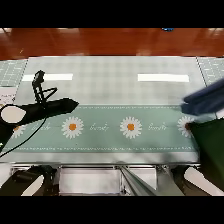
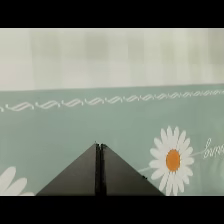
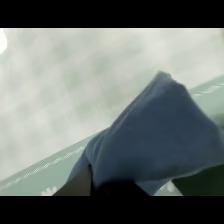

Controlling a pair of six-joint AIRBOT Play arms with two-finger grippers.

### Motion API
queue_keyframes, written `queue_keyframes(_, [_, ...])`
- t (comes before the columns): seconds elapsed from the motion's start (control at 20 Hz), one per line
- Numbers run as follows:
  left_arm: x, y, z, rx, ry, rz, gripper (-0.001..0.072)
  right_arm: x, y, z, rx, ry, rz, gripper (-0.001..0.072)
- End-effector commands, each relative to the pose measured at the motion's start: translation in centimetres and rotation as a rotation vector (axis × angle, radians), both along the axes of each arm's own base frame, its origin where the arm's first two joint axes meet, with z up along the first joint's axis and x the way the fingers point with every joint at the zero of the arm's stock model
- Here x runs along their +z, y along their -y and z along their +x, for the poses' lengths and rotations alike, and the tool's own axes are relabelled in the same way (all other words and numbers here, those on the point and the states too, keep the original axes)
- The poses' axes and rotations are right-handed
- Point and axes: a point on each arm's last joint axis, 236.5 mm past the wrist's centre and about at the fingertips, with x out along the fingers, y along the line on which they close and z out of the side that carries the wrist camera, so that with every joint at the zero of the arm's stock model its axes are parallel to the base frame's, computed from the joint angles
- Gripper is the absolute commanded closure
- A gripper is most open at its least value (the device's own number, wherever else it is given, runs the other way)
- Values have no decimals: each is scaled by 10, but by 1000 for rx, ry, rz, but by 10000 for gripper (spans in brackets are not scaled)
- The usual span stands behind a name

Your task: Fold the shirts.

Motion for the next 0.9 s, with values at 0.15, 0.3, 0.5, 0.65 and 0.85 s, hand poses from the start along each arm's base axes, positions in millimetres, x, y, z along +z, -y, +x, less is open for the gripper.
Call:
queue_keyframes(0.15, [9, -2, 13, 46, 49, -20, 688, -74, 45, -155, -418, -290, 5, 691])
queue_keyframes(0.3, [10, -3, 15, 52, 56, -19, 688, -107, 57, -244, -640, -529, -77, 691])
queue_keyframes(0.5, [12, -7, 21, 75, 76, -15, 688, -149, 36, -264, -669, -635, 3, 298])
queue_keyframes(0.65, [7, -16, 30, 61, 106, 37, 688, -154, 38, -261, -660, -631, 8, 299])
queue_keyframes(0.85, [26, -68, 62, 244, 90, -14, 688, -108, 40, -123, -547, -38, 144, 571])
